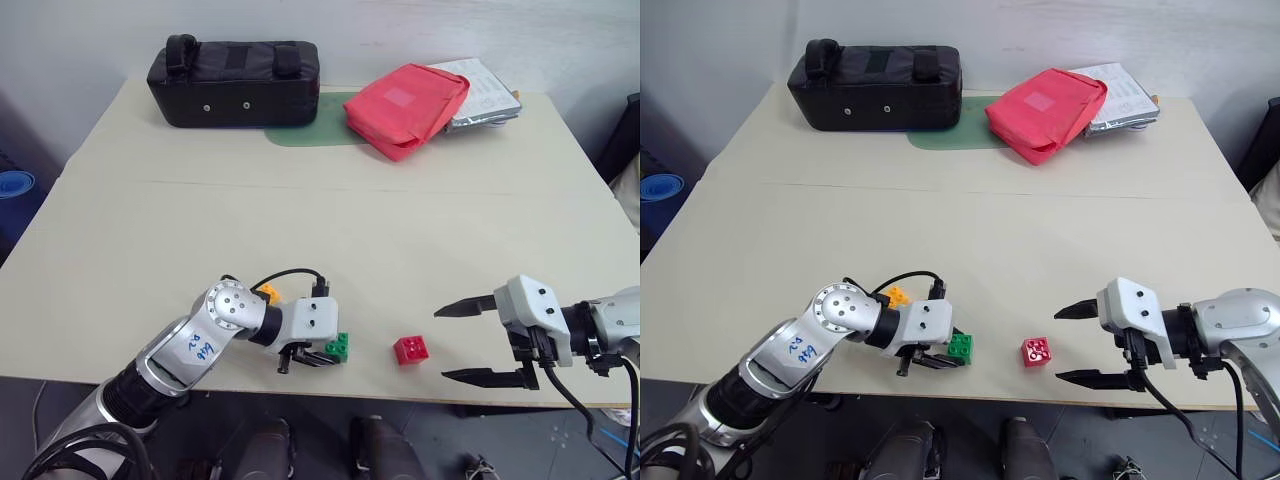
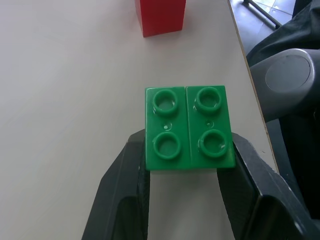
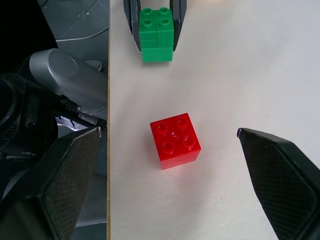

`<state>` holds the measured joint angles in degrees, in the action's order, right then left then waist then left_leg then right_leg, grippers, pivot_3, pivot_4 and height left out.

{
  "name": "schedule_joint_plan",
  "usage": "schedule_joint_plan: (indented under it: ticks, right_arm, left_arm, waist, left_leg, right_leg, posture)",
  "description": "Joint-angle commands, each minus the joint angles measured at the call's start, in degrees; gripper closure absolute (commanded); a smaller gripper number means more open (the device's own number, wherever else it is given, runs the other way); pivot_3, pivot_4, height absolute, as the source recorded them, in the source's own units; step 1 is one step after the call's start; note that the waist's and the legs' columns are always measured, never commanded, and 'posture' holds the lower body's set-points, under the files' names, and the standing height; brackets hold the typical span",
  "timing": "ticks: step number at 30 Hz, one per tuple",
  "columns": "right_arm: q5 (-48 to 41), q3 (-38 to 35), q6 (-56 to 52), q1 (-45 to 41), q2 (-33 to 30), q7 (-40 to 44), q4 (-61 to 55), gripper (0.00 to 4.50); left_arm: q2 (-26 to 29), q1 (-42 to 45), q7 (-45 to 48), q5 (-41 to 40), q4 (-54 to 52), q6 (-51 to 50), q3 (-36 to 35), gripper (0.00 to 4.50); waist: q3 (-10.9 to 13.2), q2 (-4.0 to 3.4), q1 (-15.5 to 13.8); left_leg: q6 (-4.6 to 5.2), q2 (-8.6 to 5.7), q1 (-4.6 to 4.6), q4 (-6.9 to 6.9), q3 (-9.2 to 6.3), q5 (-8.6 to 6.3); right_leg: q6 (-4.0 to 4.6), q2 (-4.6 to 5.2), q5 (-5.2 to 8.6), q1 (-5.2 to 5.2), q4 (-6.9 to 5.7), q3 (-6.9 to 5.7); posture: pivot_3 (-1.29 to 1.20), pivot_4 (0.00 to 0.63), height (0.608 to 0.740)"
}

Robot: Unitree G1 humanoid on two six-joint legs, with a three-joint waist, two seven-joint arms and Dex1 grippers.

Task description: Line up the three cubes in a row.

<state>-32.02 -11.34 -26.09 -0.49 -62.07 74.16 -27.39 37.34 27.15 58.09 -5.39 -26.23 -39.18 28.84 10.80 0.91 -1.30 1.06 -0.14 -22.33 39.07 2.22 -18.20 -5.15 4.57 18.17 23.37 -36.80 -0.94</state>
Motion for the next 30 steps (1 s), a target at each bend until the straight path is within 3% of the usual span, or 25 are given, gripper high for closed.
schedule_joint_plan:
  ticks: [1, 7, 13, 16, 25, 30]
  right_arm:
    - [-0.5, -1.5, 0.7, 0.3, -0.6, 0.3, -1.8, 0.0]
    - [-0.7, -0.6, 0.4, -1.1, -0.2, -0.2, -1.6, 0.0]
    - [-1.6, -0.5, -0.3, -1.9, 0.1, -0.6, -1.9, 0.0]
    - [-1.7, -0.3, -0.2, -2.5, 0.0, -0.5, -1.4, 0.0]
    - [-2.3, 2.0, 0.1, -8.2, 1.4, -0.2, 2.4, 0.0]
    - [-6.6, 2.6, -4.0, -14.9, 3.4, -0.9, 3.8, 0.0]
  left_arm:
    - [0.1, -0.9, -0.2, -0.2, -2.0, 0.8, 0.2, 3.01]
    - [-0.2, -1.8, -0.7, -0.1, -1.2, 1.0, 0.5, 3.01]
    - [0.0, -2.5, -0.9, -1.2, -1.9, 1.2, -1.2, 1.08]
    - [0.5, -2.0, -0.2, -5.0, -4.1, -1.7, -5.4, 0.12]
    - [2.6, 2.8, -0.5, -16.2, -3.5, -9.0, -22.0, 0.02]
    - [7.6, -2.4, -4.5, -18.2, -1.6, -12.1, -35.9, 0.02]
  waist:
    - [0.0, 0.0, 0.0]
    - [0.0, 0.0, 0.0]
    - [0.0, 0.0, 0.0]
    - [0.0, 0.0, 0.0]
    - [0.0, 0.0, 0.1]
    - [0.0, 0.0, 1.3]
  left_leg:
    - [0.0, 0.0, 0.0, 0.0, 0.0, 0.0]
    - [0.0, 0.0, 0.0, 0.0, 0.0, 0.0]
    - [0.0, 0.0, 0.01, 0.0, 0.0, 0.0]
    - [0.0, 0.0, 0.01, 0.0, 0.0, 0.0]
    - [-0.02, 0.0, 0.01, 0.0, -0.01, 0.01]
    - [-0.09, 0.04, 0.04, -0.03, -0.02, 0.05]
  right_leg:
    - [0.0, 0.0, 0.0, 0.0, 0.0, 0.0]
    - [0.0, 0.01, 0.0, 0.0, 0.03, 0.0]
    - [0.0, 0.0, 0.0, 0.0, 0.03, 0.0]
    - [0.0, 0.01, 0.0, 0.0, 0.02, 0.0]
    - [0.0, 0.0, 0.0, 0.0, 0.01, -0.01]
    - [0.04, -0.03, 0.02, 0.02, -0.01, -0.05]
  posture:
    - [0.0, 0.15, 0.74]
    - [0.0, 0.15, 0.74]
    - [0.0, 0.15, 0.74]
    - [0.0, 0.15, 0.74]
    - [0.0, 0.15, 0.74]
    - [0.0, 0.15, 0.74]
